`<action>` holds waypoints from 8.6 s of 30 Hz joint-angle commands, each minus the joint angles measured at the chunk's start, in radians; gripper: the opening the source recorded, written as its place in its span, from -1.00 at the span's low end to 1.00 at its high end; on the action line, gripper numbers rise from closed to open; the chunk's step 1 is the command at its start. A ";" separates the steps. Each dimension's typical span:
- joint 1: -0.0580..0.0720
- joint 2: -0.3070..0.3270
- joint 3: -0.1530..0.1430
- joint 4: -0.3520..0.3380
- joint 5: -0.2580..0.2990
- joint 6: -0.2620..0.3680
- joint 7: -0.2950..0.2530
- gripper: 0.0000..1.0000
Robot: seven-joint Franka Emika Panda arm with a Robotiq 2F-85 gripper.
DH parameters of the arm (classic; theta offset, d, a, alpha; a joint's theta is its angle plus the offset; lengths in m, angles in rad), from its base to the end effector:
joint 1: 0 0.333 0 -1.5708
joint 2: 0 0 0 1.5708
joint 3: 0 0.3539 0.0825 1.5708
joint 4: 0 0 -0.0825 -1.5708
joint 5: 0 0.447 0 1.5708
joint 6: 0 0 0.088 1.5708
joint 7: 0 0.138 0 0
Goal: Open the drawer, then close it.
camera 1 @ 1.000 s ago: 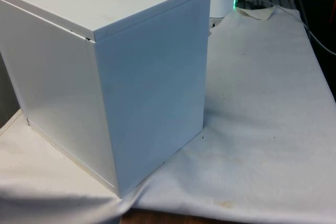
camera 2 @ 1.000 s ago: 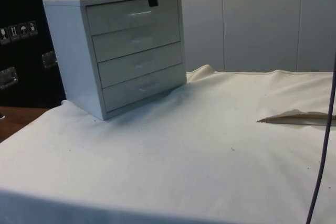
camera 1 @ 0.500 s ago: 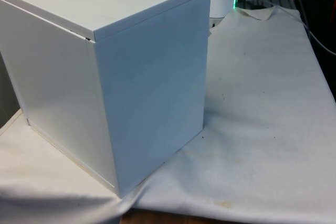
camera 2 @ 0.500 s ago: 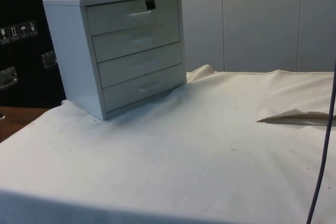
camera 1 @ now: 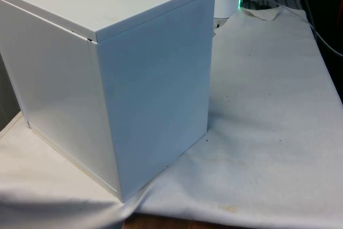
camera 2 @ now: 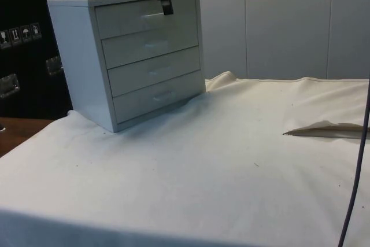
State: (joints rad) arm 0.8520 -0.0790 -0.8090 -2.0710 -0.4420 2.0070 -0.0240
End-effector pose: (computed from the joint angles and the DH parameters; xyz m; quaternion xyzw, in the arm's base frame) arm 0.5937 -0.0173 0.4391 0.9771 0.1272 -0.0002 0.1703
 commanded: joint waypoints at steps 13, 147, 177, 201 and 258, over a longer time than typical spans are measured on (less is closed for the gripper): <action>-0.003 -0.011 -0.001 -0.045 -0.065 0.056 -0.030 1.00; -0.032 -0.096 -0.114 -0.281 -0.610 0.552 -0.065 1.00; -0.039 0.033 -0.119 -0.249 -0.625 0.667 -0.004 0.29; -0.038 0.025 -0.122 -0.227 -0.640 0.648 -0.007 -0.96; -0.040 -0.125 -0.131 -0.319 -0.804 0.642 -0.052 -0.96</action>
State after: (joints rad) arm 0.8120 -0.2040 -0.9400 -2.3900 -1.2460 2.6490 -0.0760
